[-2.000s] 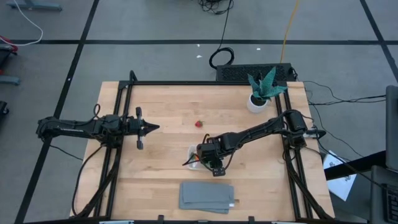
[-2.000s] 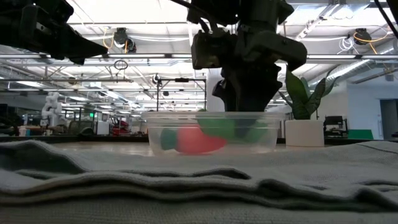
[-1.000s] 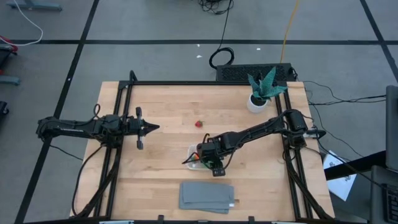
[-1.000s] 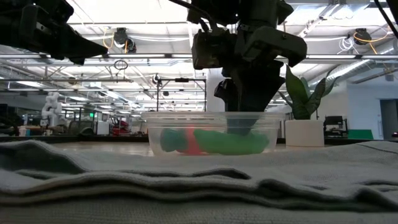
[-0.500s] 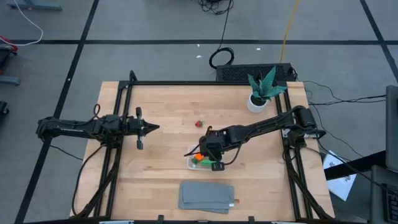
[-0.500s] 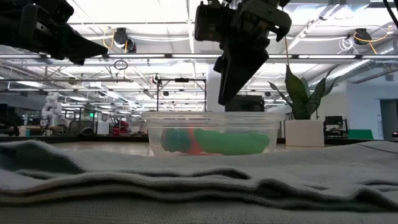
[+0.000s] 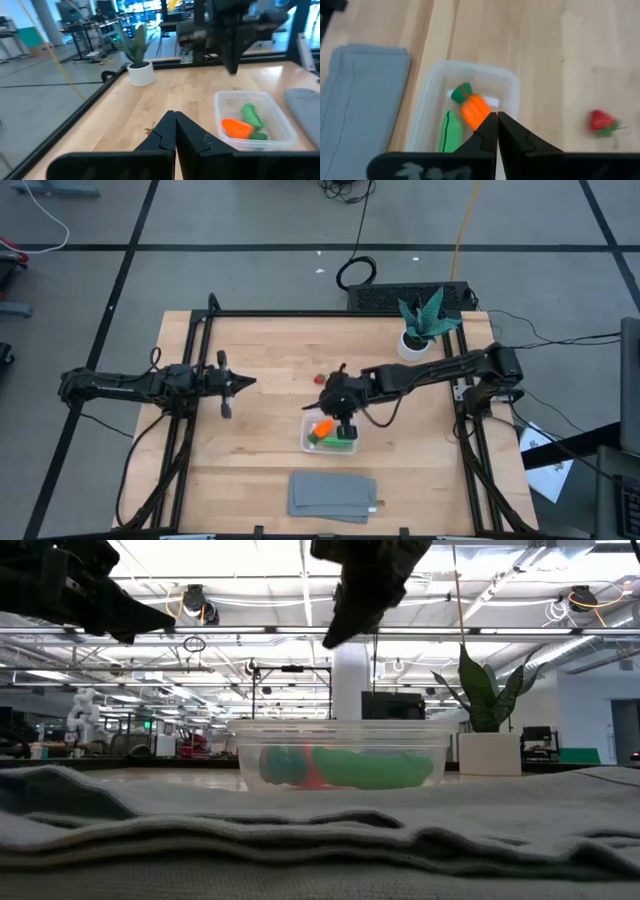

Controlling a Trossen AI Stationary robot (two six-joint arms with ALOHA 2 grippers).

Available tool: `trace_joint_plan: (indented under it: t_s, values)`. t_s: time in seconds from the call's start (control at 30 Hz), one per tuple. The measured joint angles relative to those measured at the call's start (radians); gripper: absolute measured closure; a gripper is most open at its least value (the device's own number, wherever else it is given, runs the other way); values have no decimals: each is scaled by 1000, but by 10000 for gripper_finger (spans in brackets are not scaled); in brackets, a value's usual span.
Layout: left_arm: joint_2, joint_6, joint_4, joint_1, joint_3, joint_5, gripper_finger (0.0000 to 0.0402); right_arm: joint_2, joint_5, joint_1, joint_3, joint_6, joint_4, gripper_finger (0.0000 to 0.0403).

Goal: Pick and placing Produce into tupperware
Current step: Put the strawberry into the transparent bin

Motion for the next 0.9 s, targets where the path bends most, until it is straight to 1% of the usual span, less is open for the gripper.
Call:
trace_joint_plan:
  t_s: [0.2,0.37,0.43,0.57,0.7,0.9]
  values:
    - [0,24,23,0,0,-20,401,-109,5,-38,0,-18,15,399]
    - [-21,64,49,-11,0,-27,401,-229,95,-44,-34,-32,33,402]
    - [-41,85,50,-22,0,-34,401,-299,105,-45,-83,-33,64,402]
    - [-94,117,50,-45,0,-58,401,-461,106,-55,-225,-3,161,402]
    - [-151,142,39,-54,0,-66,401,-629,154,-83,-368,32,216,403]
    - [-195,133,-16,-54,0,-138,401,-849,155,-132,-554,67,260,403]
